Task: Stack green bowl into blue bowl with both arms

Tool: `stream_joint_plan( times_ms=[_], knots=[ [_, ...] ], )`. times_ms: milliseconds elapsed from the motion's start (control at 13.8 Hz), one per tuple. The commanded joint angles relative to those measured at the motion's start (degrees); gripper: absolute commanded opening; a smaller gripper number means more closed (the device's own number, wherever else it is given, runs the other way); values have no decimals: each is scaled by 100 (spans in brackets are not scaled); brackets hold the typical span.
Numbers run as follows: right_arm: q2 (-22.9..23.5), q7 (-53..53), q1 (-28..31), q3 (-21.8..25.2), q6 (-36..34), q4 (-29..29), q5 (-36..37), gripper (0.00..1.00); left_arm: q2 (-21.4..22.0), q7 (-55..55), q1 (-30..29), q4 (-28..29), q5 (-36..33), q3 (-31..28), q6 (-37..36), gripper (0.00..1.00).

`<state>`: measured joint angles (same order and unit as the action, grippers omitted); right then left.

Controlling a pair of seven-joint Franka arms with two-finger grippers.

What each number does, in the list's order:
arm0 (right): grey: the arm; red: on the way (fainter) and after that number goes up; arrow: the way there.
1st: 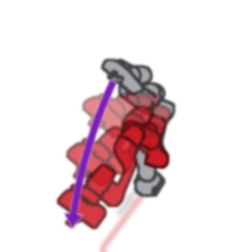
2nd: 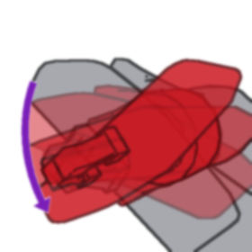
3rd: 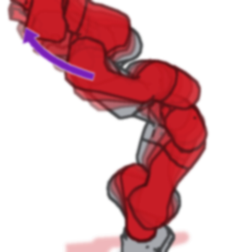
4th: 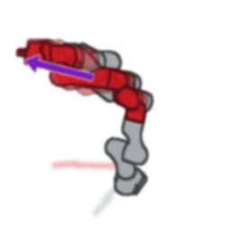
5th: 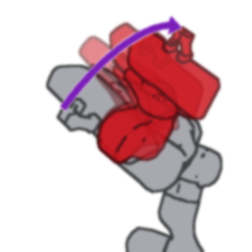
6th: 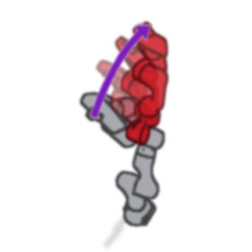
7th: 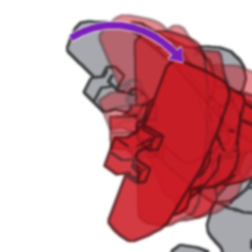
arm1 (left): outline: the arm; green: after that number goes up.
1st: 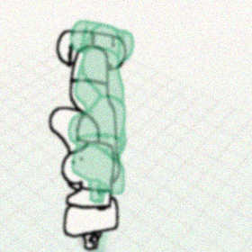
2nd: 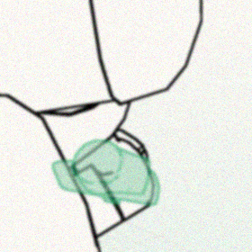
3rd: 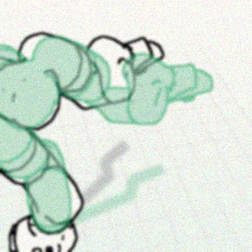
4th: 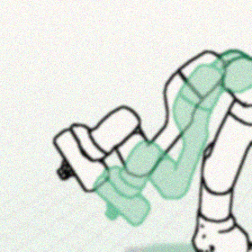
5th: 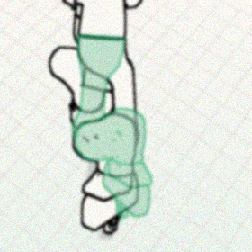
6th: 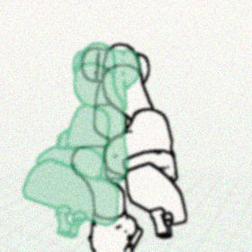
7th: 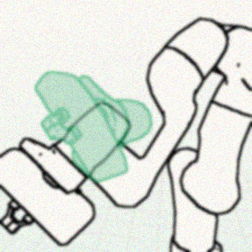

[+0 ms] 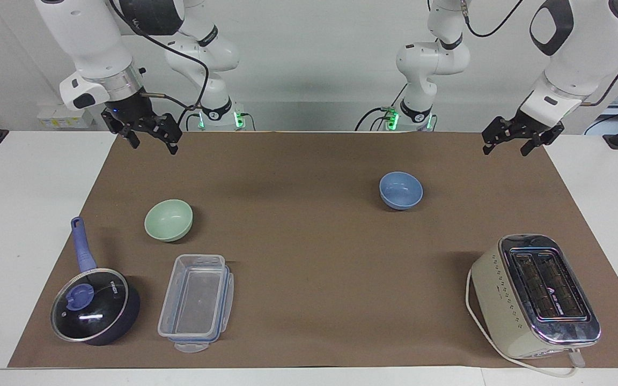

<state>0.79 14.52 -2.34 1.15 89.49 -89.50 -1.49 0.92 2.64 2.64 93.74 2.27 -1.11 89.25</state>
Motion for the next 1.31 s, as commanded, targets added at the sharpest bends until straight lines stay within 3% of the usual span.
stream_joint_plan(
  times_ms=[0,654,1235],
  knots=[
    [-35,-108,58,8,-19,3,-132,100,22,-18,9,-5,-78,14,-31,100],
    [-35,-108,67,8,-19,-6,-132,100,57,-9,35,74,-78,14,13,100],
    [-35,-108,67,8,-19,3,-132,100,198,17,79,723,-51,67,575,100]
  ],
)
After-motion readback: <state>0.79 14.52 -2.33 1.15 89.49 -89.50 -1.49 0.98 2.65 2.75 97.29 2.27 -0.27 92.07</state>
